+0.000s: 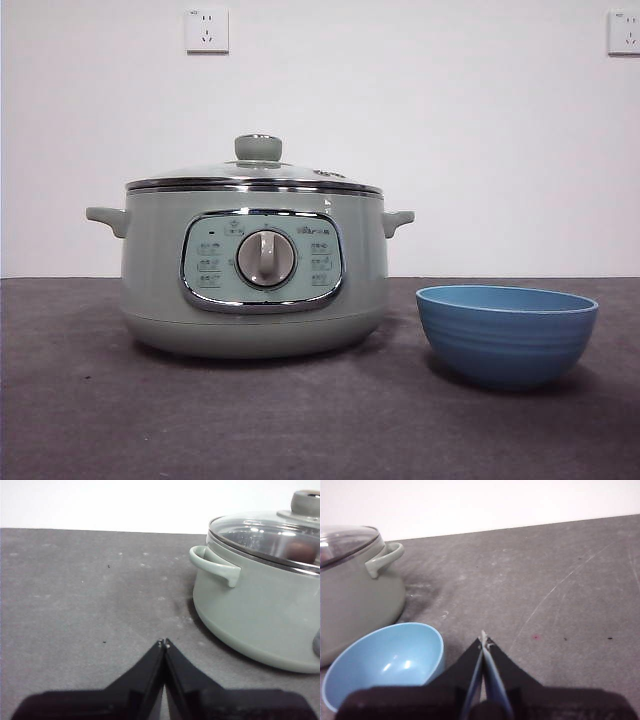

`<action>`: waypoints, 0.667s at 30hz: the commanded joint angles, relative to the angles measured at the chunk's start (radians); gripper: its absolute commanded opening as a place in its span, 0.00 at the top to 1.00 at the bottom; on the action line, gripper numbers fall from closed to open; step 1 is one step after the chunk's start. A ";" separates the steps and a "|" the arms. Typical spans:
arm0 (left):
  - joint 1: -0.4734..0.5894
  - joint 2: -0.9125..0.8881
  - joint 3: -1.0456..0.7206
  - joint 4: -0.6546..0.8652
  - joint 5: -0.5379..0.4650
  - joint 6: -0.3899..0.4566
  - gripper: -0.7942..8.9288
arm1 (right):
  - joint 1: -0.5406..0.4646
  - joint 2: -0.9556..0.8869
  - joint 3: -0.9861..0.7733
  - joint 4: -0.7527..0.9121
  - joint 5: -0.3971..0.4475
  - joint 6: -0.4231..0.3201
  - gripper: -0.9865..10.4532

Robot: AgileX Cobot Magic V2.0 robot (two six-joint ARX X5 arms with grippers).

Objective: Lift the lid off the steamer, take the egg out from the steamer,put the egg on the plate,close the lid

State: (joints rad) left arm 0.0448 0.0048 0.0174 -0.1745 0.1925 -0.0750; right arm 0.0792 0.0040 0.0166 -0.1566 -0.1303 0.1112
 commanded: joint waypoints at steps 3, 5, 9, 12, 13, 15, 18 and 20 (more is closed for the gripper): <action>0.002 -0.002 0.024 -0.005 0.041 -0.093 0.93 | 0.000 -0.002 0.020 0.013 -0.003 0.134 0.92; 0.002 -0.002 0.060 -0.026 0.051 -0.098 0.93 | 0.001 -0.001 0.047 0.014 -0.003 0.159 0.92; 0.002 0.002 0.156 -0.092 0.050 -0.110 0.93 | 0.001 0.029 0.124 0.013 -0.040 0.170 0.92; 0.002 0.015 0.236 -0.144 0.055 -0.117 0.93 | 0.001 0.075 0.199 -0.028 -0.082 0.169 0.92; 0.002 0.022 0.261 -0.162 0.061 -0.117 0.93 | 0.001 0.092 0.225 -0.050 -0.082 0.169 0.92; 0.002 0.045 0.320 -0.208 0.085 -0.117 0.93 | 0.002 0.137 0.290 -0.109 -0.087 0.168 0.92; 0.002 0.092 0.407 -0.272 0.129 -0.116 0.93 | 0.002 0.212 0.384 -0.174 -0.163 0.141 0.92; 0.002 0.129 0.460 -0.311 0.158 -0.116 0.93 | 0.002 0.264 0.446 -0.216 -0.217 0.113 0.92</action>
State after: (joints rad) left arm 0.0448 0.1230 0.4614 -0.4789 0.3359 -0.1852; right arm 0.0792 0.2558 0.4419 -0.3710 -0.3294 0.2504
